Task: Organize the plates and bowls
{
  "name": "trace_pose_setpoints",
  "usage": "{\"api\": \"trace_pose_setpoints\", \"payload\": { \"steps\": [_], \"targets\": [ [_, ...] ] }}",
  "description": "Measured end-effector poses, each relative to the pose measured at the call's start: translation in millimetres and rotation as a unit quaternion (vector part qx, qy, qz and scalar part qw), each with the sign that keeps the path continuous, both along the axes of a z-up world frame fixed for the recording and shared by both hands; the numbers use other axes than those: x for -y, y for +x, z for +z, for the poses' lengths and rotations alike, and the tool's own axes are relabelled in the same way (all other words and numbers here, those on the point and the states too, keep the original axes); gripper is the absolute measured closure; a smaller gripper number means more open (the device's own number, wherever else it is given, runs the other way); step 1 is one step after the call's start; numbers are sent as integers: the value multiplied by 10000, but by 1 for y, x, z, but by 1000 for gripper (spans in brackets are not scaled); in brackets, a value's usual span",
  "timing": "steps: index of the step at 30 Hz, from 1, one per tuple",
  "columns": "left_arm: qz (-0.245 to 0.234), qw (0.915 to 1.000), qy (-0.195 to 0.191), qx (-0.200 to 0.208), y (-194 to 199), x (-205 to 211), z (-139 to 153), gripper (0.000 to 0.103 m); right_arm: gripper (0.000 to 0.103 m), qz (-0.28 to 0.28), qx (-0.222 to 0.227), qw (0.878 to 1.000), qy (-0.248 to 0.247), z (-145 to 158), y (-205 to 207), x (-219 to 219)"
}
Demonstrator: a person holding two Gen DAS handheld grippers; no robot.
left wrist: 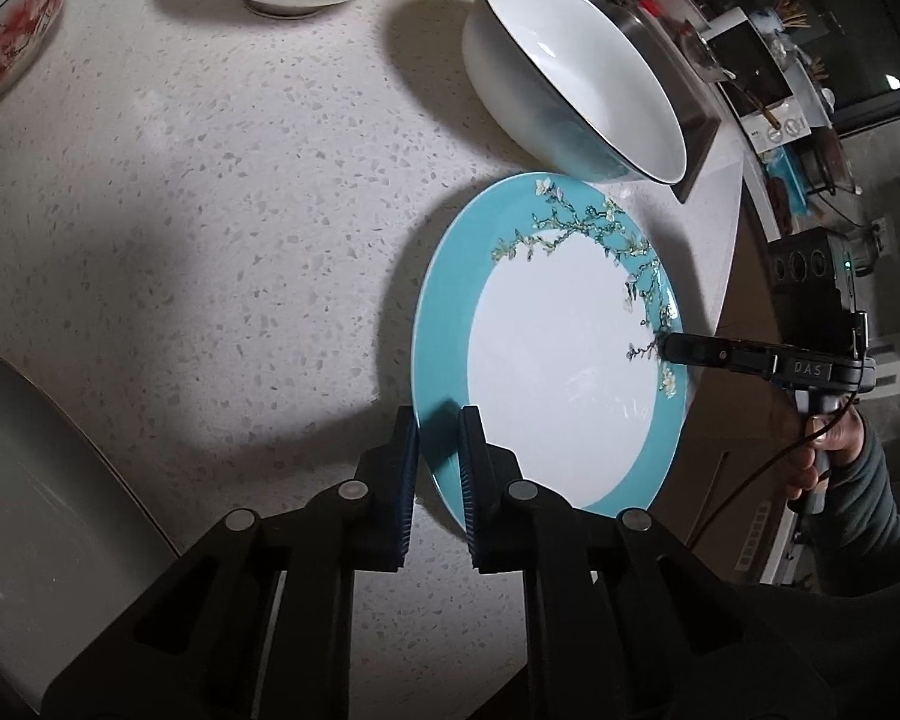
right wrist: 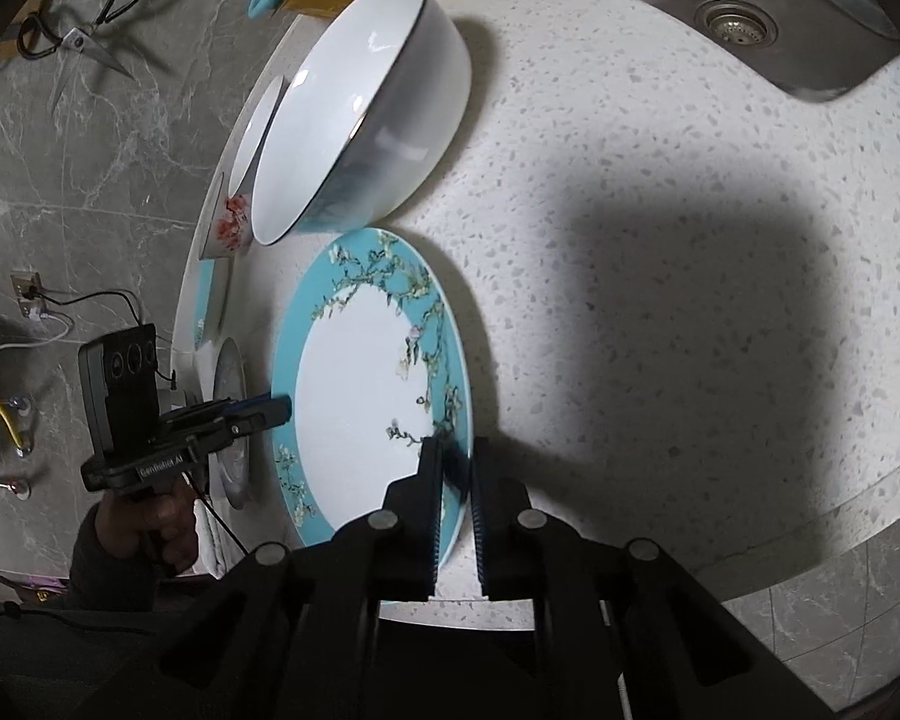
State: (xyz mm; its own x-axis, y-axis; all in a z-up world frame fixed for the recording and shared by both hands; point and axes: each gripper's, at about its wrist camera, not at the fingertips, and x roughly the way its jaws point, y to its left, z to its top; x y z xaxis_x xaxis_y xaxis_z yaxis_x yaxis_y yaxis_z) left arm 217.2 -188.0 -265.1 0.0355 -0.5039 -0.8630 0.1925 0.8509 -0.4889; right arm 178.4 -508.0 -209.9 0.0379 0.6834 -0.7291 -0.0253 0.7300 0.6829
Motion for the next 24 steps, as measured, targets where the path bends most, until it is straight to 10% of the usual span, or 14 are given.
{"api": "trace_pose_setpoints", "payload": {
  "steps": [24],
  "targets": [
    [347, 9989, -294, 116, -23, -35, 28, 93, 92, -24, 157, 9998, 132, 31, -8, -19]
  ]
}}
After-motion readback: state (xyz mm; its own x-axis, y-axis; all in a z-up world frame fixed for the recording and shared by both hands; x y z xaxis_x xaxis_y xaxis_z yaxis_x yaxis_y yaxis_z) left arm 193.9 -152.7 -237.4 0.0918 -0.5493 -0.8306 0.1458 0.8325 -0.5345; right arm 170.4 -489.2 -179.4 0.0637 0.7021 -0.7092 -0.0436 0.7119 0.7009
